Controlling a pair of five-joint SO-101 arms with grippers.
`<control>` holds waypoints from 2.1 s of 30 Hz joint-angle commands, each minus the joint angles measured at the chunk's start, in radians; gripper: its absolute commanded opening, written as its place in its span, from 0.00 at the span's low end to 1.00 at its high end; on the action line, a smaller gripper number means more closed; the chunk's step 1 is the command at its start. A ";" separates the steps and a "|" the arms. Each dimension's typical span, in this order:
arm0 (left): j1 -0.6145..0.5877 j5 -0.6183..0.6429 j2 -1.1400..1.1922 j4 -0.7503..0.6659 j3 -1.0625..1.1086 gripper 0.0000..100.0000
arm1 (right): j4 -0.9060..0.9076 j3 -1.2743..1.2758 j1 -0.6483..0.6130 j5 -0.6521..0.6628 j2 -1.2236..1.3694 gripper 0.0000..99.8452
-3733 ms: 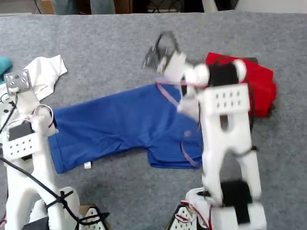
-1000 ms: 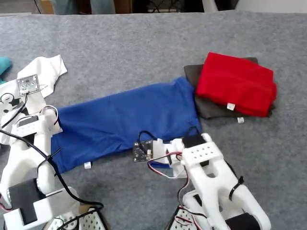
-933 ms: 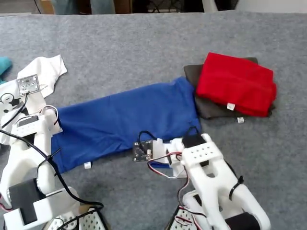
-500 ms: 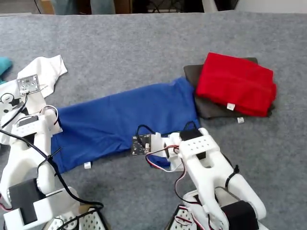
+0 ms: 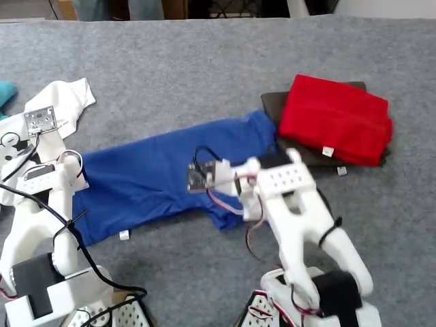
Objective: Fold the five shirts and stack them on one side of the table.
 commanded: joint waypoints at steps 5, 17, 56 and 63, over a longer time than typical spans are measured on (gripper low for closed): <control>-0.001 -0.008 -0.003 0.000 -0.047 0.03 | 0.107 -0.553 -0.012 0.066 0.346 0.01; -0.001 -0.009 -0.003 0.000 -0.047 0.03 | 0.126 -1.041 -0.086 0.072 0.865 0.05; -0.007 -0.003 -0.009 0.002 -0.038 0.03 | 0.115 -1.237 -0.086 -0.776 0.937 0.02; -0.007 -0.003 -0.011 0.003 -0.038 0.03 | 0.434 -1.385 -0.051 -0.770 0.826 0.02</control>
